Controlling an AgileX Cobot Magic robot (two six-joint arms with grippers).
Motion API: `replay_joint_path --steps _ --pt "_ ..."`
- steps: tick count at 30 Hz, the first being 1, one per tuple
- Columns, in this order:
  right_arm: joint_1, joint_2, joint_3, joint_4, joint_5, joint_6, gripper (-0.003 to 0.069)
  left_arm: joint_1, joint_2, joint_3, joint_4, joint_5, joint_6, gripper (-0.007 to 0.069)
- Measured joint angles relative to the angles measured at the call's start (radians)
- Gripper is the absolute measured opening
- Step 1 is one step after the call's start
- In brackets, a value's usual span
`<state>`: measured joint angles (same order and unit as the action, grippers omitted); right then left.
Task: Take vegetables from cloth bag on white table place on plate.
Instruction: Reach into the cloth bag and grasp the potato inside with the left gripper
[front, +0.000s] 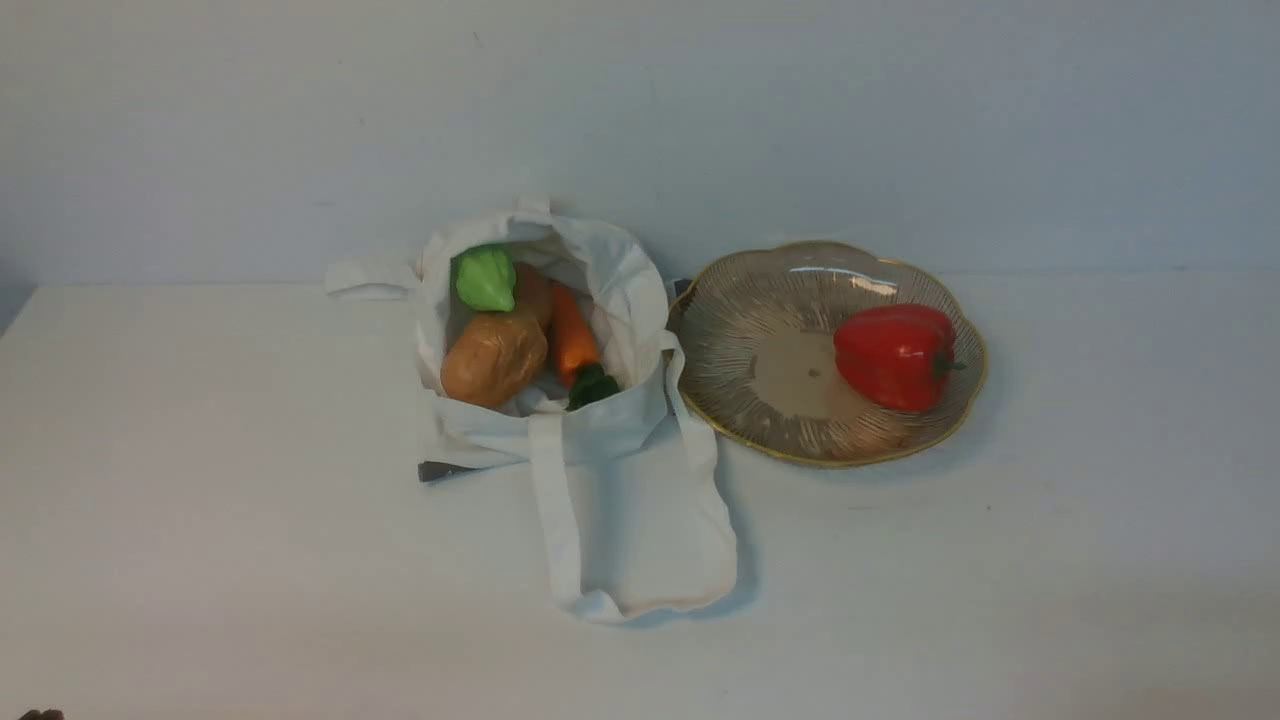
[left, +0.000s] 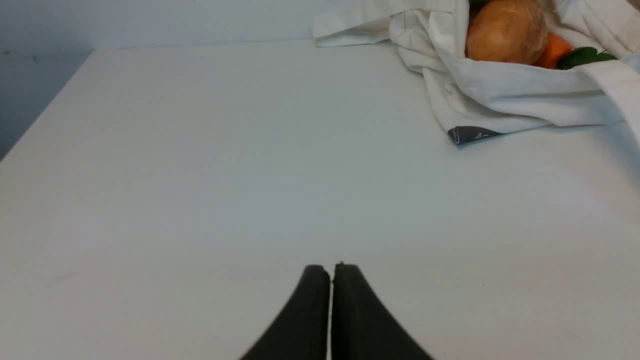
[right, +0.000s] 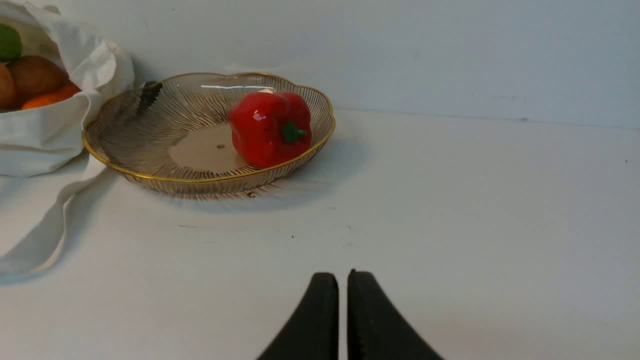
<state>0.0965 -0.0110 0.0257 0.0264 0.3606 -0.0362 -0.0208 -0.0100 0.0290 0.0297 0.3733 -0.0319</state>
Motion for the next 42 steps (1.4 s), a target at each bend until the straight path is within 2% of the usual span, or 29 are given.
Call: replay_joint_path --steps 33,36,39,40,42 --pt "0.0 0.0 0.0 0.0 0.0 0.0 0.0022 0.0 0.0 0.0 0.0 0.0 0.0 -0.0005" --pt "0.0 0.0 0.0 0.0 0.0 0.0 0.0022 0.0 0.0 0.0 -0.03 0.001 -0.025 -0.0005" --pt "0.0 0.0 0.0 0.0 0.0 0.0 0.0022 0.0 0.0 0.0 -0.235 0.001 -0.161 -0.0005" --pt "0.0 0.0 0.0 0.0 0.0 0.0 0.0022 0.0 0.0 0.0 -0.251 0.001 -0.181 -0.0005" --pt "0.0 0.0 0.0 0.0 0.0 0.0 0.0022 0.0 0.0 0.0 -0.461 0.001 -0.296 -0.0005"
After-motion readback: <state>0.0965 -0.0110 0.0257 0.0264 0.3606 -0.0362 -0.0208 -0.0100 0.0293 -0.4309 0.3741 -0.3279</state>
